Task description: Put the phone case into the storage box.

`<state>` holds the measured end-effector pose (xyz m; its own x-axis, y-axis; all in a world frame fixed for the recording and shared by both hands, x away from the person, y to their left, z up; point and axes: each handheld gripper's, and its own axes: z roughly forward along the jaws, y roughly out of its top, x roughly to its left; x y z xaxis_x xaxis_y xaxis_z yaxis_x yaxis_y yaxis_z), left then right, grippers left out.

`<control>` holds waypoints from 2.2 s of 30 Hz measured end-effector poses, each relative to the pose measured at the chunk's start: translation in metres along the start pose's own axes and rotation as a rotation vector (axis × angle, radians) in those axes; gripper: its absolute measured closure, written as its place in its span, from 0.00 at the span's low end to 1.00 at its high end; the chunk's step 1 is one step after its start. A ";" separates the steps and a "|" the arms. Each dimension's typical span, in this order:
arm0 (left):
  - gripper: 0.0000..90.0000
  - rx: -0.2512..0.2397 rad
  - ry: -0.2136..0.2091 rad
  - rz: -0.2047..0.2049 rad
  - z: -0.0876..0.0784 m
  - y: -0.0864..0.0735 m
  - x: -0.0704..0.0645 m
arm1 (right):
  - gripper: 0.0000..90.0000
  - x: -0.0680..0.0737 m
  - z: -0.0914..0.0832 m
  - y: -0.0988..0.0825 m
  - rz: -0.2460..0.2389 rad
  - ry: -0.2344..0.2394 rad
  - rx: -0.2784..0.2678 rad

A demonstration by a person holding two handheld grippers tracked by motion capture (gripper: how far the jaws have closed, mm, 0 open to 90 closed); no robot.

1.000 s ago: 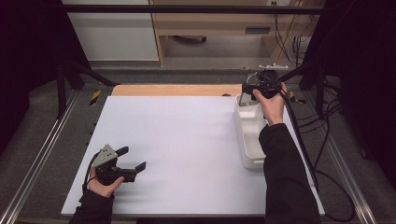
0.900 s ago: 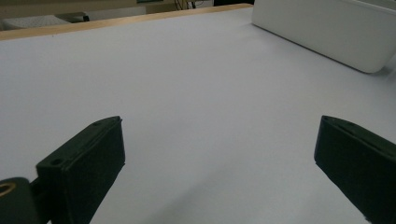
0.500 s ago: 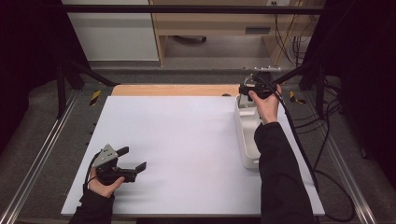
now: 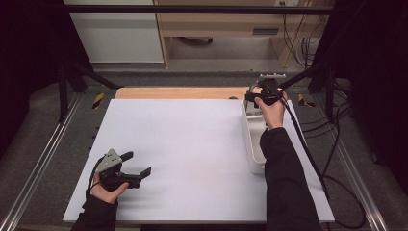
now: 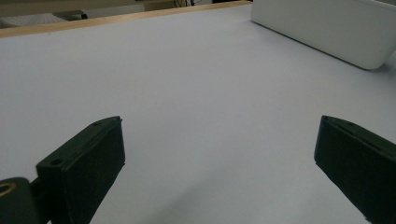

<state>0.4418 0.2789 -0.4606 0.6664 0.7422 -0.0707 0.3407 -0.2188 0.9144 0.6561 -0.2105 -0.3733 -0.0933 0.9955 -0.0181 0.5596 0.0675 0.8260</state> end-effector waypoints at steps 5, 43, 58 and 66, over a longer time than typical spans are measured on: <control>0.02 0.002 -0.001 0.001 0.001 0.000 0.000 | 0.13 0.001 0.005 -0.003 -0.002 -0.002 0.009; 0.02 0.008 -0.005 0.004 0.002 -0.001 -0.001 | 0.08 0.003 0.017 -0.014 -0.008 0.000 0.031; 0.02 0.008 -0.006 0.004 0.002 -0.001 -0.001 | 0.01 -0.002 0.007 -0.008 -0.026 0.024 -0.030; 0.02 0.006 -0.008 0.007 0.002 -0.001 -0.002 | 0.01 -0.007 -0.013 -0.001 -0.007 0.062 -0.078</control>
<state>0.4417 0.2767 -0.4619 0.6737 0.7359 -0.0677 0.3401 -0.2275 0.9124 0.6455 -0.2181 -0.3665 -0.1491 0.9888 0.0094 0.4936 0.0662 0.8672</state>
